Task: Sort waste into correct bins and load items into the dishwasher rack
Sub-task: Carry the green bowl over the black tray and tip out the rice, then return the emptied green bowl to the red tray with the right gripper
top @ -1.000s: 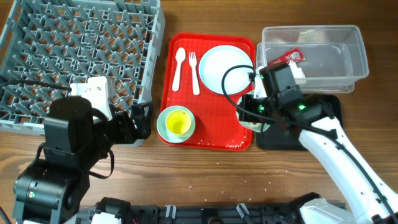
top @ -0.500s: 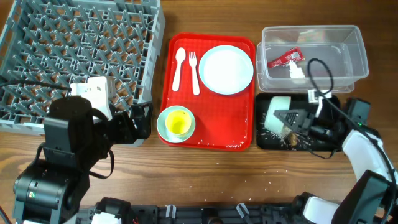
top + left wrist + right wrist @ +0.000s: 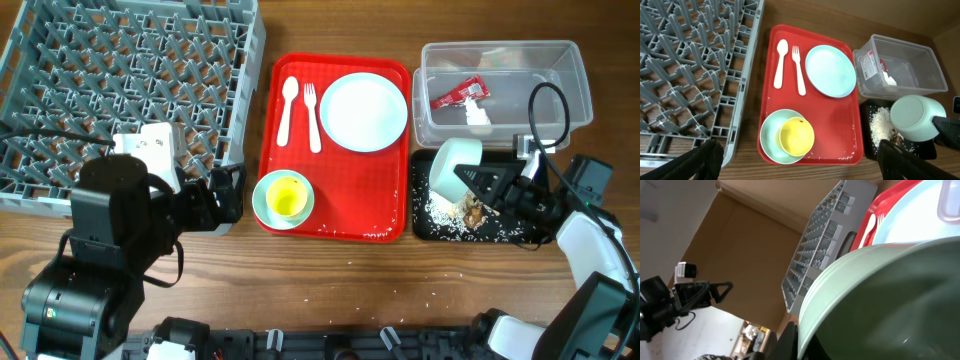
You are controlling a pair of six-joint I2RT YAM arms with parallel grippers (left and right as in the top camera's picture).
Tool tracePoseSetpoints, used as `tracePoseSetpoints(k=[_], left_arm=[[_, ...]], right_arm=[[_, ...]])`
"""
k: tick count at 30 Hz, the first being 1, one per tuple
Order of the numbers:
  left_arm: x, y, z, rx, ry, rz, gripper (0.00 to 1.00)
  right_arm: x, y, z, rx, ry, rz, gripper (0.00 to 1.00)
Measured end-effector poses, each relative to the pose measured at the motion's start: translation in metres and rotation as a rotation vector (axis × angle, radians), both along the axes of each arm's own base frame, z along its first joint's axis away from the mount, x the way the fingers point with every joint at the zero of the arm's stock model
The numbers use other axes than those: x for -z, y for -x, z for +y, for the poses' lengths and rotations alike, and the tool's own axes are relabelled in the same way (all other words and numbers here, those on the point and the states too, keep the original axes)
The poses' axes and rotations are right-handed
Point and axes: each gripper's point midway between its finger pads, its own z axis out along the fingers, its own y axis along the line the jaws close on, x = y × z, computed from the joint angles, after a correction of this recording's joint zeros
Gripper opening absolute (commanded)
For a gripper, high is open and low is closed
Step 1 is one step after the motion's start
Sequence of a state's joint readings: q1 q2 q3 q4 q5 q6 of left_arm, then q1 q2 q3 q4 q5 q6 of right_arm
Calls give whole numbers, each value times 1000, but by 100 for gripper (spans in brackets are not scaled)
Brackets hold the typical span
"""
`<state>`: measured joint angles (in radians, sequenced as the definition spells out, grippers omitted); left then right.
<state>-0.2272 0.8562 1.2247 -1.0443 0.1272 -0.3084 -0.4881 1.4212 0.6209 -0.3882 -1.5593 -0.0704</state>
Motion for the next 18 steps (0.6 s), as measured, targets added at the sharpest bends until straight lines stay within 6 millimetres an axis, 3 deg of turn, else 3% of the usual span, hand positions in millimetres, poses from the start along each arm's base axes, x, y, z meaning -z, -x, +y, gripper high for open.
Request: tracePoseSetpoints(k=[5, 9, 11, 13, 15, 18], left_arm=[[0, 0, 0, 0, 0, 0, 100], [0, 0, 0, 0, 0, 0, 100], [0, 0, 0, 0, 0, 0, 100], [0, 0, 0, 0, 0, 0, 100], [0, 0, 0, 0, 0, 0, 100], [0, 0, 0, 0, 0, -1, 100]], right_arm=[[8, -8, -3, 29, 31, 76, 4], [-2, -11, 4, -14, 8, 47, 5], [-9, -10, 17, -62, 7, 47, 5], [-14, -9, 46, -81, 98, 79, 5], [-23, -6, 80, -7, 285, 116, 5], [-29, -5, 97, 137, 555, 155, 5]])
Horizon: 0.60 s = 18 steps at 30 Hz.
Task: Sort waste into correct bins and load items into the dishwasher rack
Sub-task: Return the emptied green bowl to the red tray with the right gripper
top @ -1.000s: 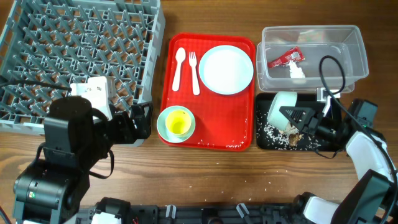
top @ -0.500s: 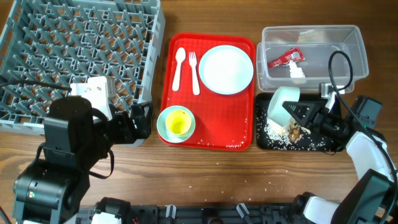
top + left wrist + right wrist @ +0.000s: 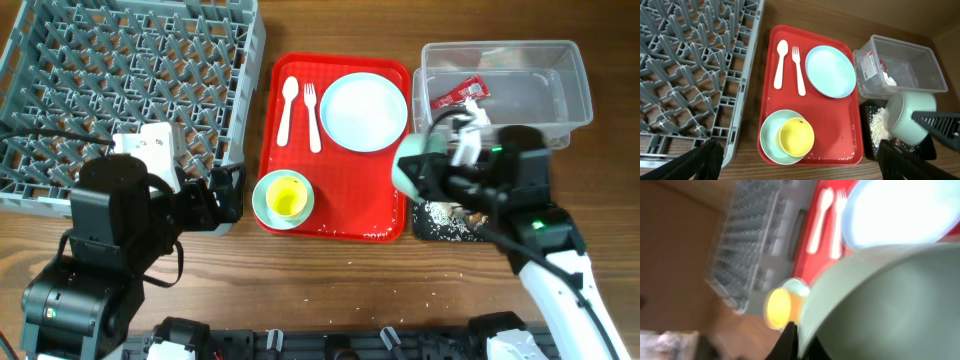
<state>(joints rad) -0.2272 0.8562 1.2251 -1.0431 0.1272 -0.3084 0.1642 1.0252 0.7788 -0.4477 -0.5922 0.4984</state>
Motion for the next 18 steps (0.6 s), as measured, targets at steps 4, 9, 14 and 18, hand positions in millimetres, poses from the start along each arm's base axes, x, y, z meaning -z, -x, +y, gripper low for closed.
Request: tracePoseSetpoints(k=[4, 9, 14, 18], left_arm=[[0, 0, 0, 0, 0, 2, 100], [0, 0, 0, 0, 0, 1, 100], [0, 0, 0, 0, 0, 1, 100], [0, 0, 0, 0, 0, 0, 100]], right_arm=[[16, 12, 57, -102, 273, -48, 5], [141, 7, 88, -185, 534, 149, 7], [148, 6, 78, -178, 621, 190, 64], [100, 5, 117, -293, 478, 164, 60]])
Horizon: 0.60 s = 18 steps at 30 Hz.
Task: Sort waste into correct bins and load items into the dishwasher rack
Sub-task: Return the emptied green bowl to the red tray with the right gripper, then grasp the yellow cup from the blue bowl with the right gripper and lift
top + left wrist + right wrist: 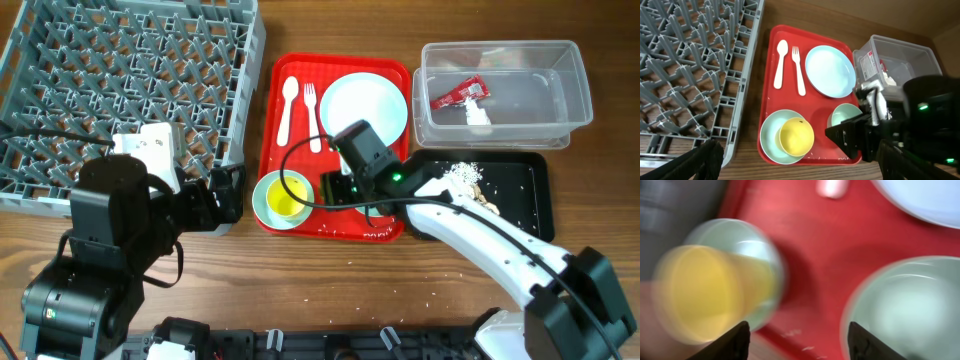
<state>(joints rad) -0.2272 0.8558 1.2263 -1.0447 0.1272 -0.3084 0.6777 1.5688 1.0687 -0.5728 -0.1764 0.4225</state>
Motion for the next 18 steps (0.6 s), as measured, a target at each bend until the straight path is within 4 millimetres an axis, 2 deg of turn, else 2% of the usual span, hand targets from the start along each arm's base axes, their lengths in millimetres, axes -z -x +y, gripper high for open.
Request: tracePoseSetpoints(k=[2, 5, 7, 10, 12, 13, 18], left_arm=[[0, 0, 0, 0, 0, 0, 100], [0, 0, 0, 0, 0, 0, 100], [0, 0, 0, 0, 0, 1, 100], [0, 0, 0, 0, 0, 0, 100], [0, 0, 0, 0, 0, 0, 100], [0, 0, 0, 0, 0, 0, 100], [0, 0, 0, 0, 0, 0, 100]], right_arm=[[-27, 1, 22, -15, -128, 19, 58], [-33, 7, 33, -10, -179, 56, 54], [-22, 11, 39, -6, -166, 88, 46], [24, 14, 48, 12, -100, 171, 25], [39, 12, 49, 26, -83, 193, 7], [41, 12, 49, 29, -82, 196, 4], [40, 13, 48, 38, -77, 200, 4]])
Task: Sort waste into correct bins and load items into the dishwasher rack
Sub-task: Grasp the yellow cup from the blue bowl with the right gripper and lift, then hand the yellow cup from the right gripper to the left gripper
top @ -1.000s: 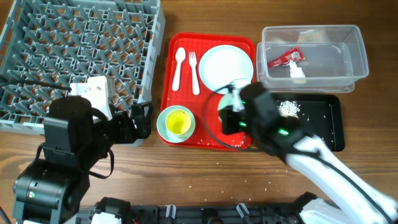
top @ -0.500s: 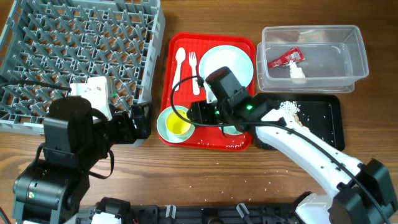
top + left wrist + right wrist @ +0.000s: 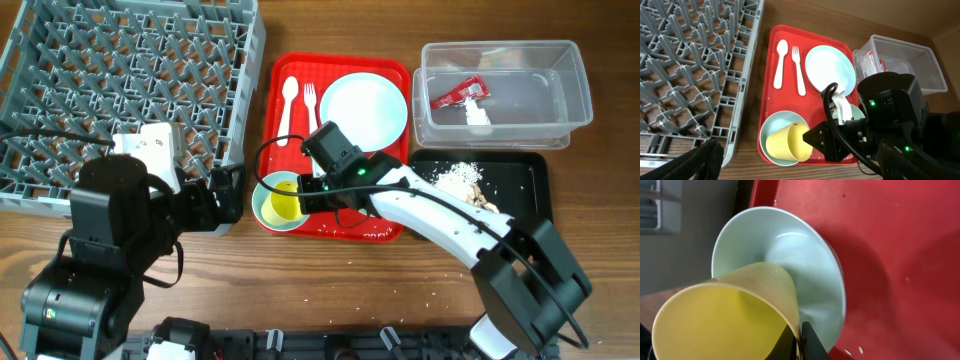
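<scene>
On the red tray (image 3: 272,120), a yellow cup (image 3: 284,200) leans tilted inside a pale green bowl (image 3: 262,208). My right gripper (image 3: 312,187) is shut on the cup's rim (image 3: 725,315), one finger inside and one outside. A second pale green bowl (image 3: 856,114) sits on the tray, mostly hidden behind the right arm. A round plate (image 3: 363,110), a spoon (image 3: 289,110) and a fork (image 3: 313,120) lie at the tray's far end. My left gripper (image 3: 225,192) hangs open at the rack's near corner, holding nothing.
The grey dishwasher rack (image 3: 120,80) fills the far left. A clear bin (image 3: 500,80) holding a red wrapper (image 3: 458,94) stands at the far right. In front of it is a black tray (image 3: 515,190) with rice and food scraps (image 3: 465,178).
My right gripper was open over the tray beside the second green bowl. It has moved left and shut on the yellow cup's rim, and the cup now leans over.
My right gripper held a green bowl tipped over the black tray. Then it held that bowl by the red tray's right edge. Then the bowl stood on the tray and the gripper was open. Now it grips the yellow cup. The left arm stayed still.
</scene>
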You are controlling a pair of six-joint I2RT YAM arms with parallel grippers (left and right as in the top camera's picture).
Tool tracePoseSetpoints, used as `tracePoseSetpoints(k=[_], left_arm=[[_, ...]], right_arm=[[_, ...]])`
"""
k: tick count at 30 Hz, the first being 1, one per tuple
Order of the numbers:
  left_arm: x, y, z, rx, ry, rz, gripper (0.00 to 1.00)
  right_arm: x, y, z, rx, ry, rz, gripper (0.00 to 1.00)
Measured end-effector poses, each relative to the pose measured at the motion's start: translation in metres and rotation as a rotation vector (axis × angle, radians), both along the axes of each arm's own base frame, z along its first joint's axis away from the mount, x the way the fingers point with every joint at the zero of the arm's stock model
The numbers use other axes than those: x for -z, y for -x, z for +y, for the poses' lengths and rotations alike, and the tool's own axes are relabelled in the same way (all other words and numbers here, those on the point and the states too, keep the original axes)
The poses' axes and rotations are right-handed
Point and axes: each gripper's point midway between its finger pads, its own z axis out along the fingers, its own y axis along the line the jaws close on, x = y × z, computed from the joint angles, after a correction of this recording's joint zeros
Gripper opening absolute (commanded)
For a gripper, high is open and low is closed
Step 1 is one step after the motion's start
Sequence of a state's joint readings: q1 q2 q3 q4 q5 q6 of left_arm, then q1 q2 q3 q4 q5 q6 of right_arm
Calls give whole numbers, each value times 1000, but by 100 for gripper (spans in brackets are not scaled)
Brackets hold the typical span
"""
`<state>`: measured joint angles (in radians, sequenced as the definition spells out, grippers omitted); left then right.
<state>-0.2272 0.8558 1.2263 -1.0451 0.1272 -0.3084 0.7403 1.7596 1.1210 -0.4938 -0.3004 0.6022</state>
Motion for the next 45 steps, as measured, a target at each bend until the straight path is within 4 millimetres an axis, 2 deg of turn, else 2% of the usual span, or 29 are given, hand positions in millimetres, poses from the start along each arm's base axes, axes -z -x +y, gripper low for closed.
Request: tracePoseSetpoints(k=[2, 4, 6, 8, 12, 13, 16, 18, 20, 21, 25, 26, 28, 32, 35, 37, 43, 45], left_arm=[[0, 0, 0, 0, 0, 0, 100], [0, 0, 0, 0, 0, 0, 100], [0, 0, 0, 0, 0, 0, 100], [0, 0, 0, 0, 0, -1, 100], [0, 1, -3, 0, 25, 8, 100], [-2, 2, -7, 16, 51, 10, 100], [-22, 5, -39, 169, 180, -34, 100], [-35, 7, -52, 252, 262, -60, 100], [-43, 7, -56, 323, 380, -30, 100], [-39, 7, -56, 353, 439, 23, 98], [-12, -22, -43, 466, 807, 274, 96], [-6, -26, -44, 489, 893, 324, 96], [6, -31, -57, 565, 991, 391, 94], [2, -20, -83, 703, 1004, 381, 92], [0, -17, -88, 726, 1007, 378, 91], [-2, -15, -91, 742, 1018, 381, 88], [-9, -4, -95, 770, 1002, 368, 89], [-15, 3, -95, 787, 973, 334, 89]], right_arm=[[-16, -1, -11, 23, -2, -8, 4], [-61, -16, -39, 102, -57, -66, 4], [-90, -26, -58, 132, -123, -103, 4], [-131, -35, -90, 135, -256, -147, 4], [-166, -24, -94, -33, -496, -152, 4], [-170, -22, -92, -59, -522, -156, 4], [-187, -16, -83, -148, -615, -189, 4], [-196, -13, -79, -187, -664, -202, 4], [-207, -11, -75, -230, -714, -226, 4], [-209, -10, -74, -238, -725, -229, 4], [-214, -7, -73, -256, -752, -226, 4], [-216, -8, -72, -257, -756, -230, 4], [-220, -8, -69, -270, -768, -247, 4], [-236, -1, -46, -355, -809, -305, 4], [-249, 1, -30, -385, -834, -355, 4], [-247, 1, -20, -363, -812, -353, 4], [-243, -15, -13, -314, -788, -392, 4], [-244, -12, -12, -332, -804, -381, 4]])
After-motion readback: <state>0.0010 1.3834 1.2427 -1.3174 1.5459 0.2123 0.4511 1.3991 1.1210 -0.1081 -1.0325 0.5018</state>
